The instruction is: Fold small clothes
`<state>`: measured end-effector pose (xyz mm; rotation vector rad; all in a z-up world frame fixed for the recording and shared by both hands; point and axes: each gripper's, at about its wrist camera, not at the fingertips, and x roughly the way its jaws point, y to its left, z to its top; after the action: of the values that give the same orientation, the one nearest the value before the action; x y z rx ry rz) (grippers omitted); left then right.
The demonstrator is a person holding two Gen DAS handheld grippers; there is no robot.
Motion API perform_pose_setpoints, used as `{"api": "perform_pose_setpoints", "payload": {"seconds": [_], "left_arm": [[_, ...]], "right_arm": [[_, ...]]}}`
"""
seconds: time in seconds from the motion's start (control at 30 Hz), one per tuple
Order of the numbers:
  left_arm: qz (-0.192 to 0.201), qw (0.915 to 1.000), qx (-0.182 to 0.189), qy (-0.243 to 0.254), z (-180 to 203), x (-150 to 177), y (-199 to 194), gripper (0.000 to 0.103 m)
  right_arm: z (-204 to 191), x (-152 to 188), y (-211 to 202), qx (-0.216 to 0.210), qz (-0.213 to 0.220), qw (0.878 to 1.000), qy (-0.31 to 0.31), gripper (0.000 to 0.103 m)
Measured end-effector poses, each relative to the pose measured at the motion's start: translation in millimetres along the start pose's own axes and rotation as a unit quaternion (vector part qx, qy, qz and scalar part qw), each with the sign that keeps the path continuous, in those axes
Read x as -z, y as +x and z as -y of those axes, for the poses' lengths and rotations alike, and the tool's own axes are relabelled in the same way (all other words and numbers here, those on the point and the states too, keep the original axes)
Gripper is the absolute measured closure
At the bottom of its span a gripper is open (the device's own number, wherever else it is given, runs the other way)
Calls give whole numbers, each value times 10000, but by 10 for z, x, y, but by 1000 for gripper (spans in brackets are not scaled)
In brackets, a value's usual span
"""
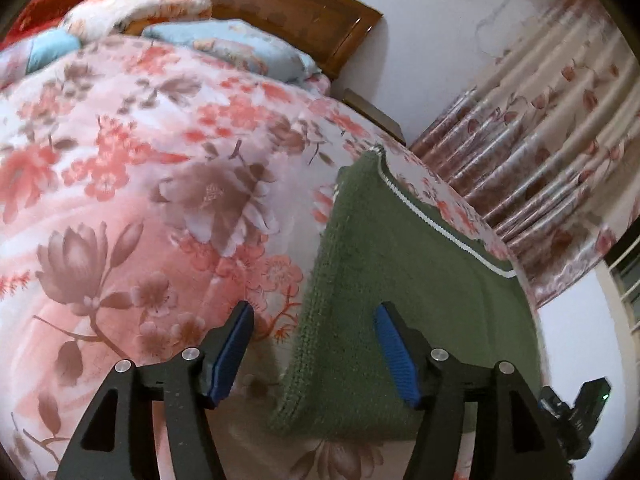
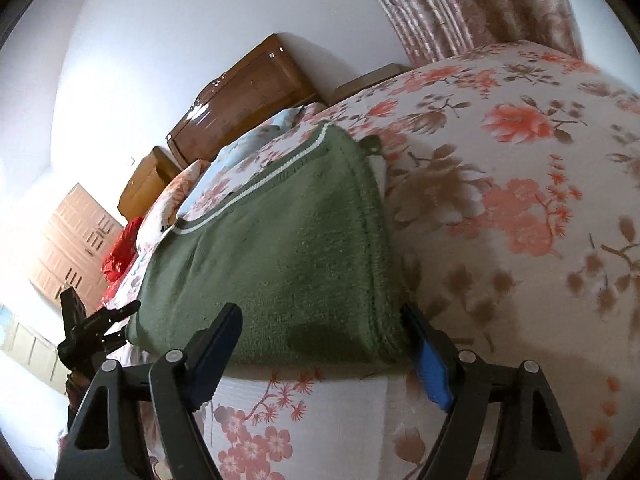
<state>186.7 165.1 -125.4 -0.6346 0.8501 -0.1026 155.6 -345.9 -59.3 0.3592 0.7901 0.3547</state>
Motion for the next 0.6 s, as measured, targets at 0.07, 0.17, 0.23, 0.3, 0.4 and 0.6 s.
{"api": "perform_pose_setpoints", "payload": {"seconds": [0.07,0.17,0.23,0.3,0.4,0.6], "left_arm": [[-61,9996,-164,239,80,10,17,36],[-93,9981,-200,581,196,45,6,64],[-234,9987,48,453,174,59,8,67],[-255,9981,-3,560,195,86,-32,70],[-317,9966,-94,753,257,190,-164,74],[-412,9914,-73,1243,332,555,-450,72]], "right_arm": [[11,-11,19,-23,22,10000,58,0],[118,-6,23,78,68,9993,372,49],[158,33,-16,-30,103,9988,475,86],[128,76,-60,35,130,9991,413,97],[72,156,-159,138,152,9994,277,103],[75,485,-553,298,48,9995,94,93]]}}
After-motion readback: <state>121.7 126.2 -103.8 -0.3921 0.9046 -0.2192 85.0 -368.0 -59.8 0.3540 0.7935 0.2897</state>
